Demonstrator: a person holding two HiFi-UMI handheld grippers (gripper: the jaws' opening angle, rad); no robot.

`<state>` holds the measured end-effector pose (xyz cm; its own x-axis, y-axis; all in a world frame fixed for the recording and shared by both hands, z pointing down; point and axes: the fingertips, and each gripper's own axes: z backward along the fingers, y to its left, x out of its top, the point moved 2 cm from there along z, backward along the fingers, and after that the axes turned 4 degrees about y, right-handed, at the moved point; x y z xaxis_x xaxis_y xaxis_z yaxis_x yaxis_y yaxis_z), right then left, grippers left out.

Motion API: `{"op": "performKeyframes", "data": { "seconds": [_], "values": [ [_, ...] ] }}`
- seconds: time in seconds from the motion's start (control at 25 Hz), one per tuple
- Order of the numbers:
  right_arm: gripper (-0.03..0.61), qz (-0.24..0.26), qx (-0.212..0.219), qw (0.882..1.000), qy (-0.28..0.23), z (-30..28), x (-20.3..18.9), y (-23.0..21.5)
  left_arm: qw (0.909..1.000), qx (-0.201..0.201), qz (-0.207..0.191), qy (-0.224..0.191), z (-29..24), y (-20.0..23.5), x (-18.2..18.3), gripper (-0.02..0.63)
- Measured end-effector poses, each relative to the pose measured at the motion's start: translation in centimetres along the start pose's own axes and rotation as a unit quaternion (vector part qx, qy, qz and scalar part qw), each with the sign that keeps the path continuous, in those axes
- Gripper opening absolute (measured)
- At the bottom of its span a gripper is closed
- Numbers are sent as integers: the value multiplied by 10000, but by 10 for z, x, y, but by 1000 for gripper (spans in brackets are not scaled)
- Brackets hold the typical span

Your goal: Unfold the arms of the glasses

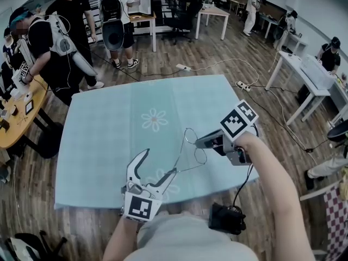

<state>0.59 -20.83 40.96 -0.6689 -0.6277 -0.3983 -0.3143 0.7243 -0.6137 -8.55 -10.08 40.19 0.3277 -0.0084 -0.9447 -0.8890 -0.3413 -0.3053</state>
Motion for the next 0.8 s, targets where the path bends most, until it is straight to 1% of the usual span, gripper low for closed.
{"op": "performKeyframes", "data": {
  "seconds": [0.12,0.36,0.6,0.8],
  "values": [
    [14,-31,80,10000,41,3,-5,-2,10000,62,21,-24,2,0,1,391],
    [14,-13,28,9996,278,4,-19,-6,9999,125,24,22,7,-2,-1,391],
    [14,94,8,9987,496,0,-26,-5,9996,227,117,98,10,10,-9,391],
    [14,174,-29,9976,676,0,-35,-7,9993,316,78,175,13,16,-15,391]
  ]
}}
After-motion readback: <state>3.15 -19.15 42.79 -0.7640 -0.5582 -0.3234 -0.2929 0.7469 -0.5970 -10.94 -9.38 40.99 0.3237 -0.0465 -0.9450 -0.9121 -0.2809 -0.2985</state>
